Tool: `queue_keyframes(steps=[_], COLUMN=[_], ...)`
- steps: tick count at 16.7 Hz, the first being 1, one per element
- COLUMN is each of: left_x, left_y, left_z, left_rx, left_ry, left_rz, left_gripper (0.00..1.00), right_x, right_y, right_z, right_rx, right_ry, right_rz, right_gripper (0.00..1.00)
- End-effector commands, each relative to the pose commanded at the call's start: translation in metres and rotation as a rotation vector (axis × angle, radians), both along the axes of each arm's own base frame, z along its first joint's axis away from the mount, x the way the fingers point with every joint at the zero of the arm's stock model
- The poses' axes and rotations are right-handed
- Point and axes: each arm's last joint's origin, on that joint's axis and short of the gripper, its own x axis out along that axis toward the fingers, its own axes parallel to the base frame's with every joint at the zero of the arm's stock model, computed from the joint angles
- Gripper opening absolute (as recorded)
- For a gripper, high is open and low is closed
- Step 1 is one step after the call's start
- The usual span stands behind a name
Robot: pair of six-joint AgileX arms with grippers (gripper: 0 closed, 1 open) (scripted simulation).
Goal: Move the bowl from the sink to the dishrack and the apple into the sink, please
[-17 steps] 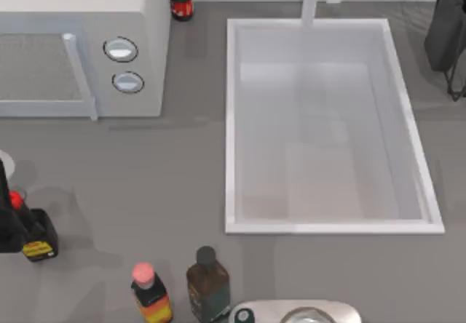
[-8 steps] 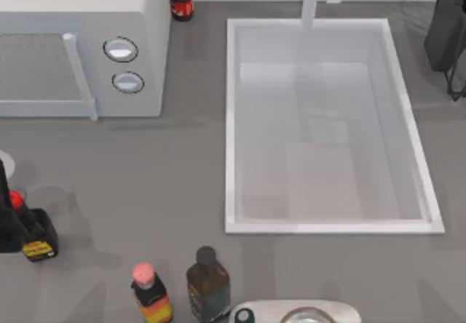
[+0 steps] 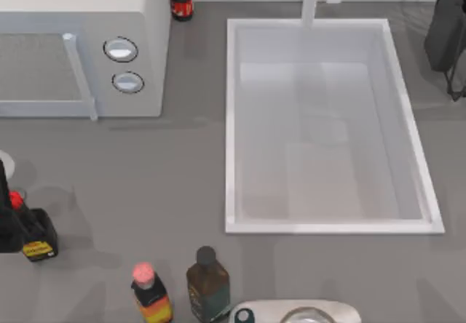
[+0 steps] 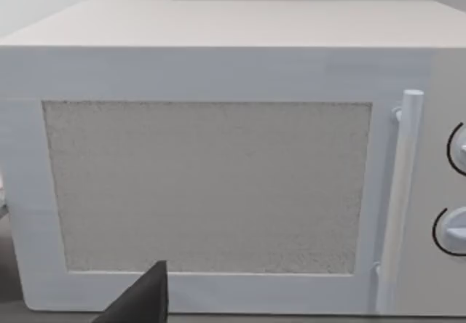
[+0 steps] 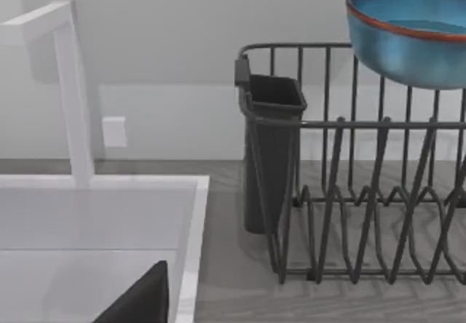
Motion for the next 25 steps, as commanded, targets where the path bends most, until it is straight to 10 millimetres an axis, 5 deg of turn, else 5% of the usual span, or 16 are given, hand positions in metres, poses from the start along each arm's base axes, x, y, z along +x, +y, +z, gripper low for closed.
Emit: queue_keyframes(steps=[17, 25], left_x=[0.000, 0.000], left_y=[0.000, 0.000], left_z=[0.000, 0.000], left_rx=[0.000, 0.000], left_ry=[0.000, 0.000], left_rz=[0.000, 0.000], left_gripper=[1.00, 1.00], right_x=[0.000, 0.021], right_y=[0.000, -0.014], right_z=[0.002, 0.041], right_rx=[-0.003, -0.083], right_ry=[0.011, 0.480], right_rz=[-0.002, -0.080], right_gripper=[1.00, 1.00])
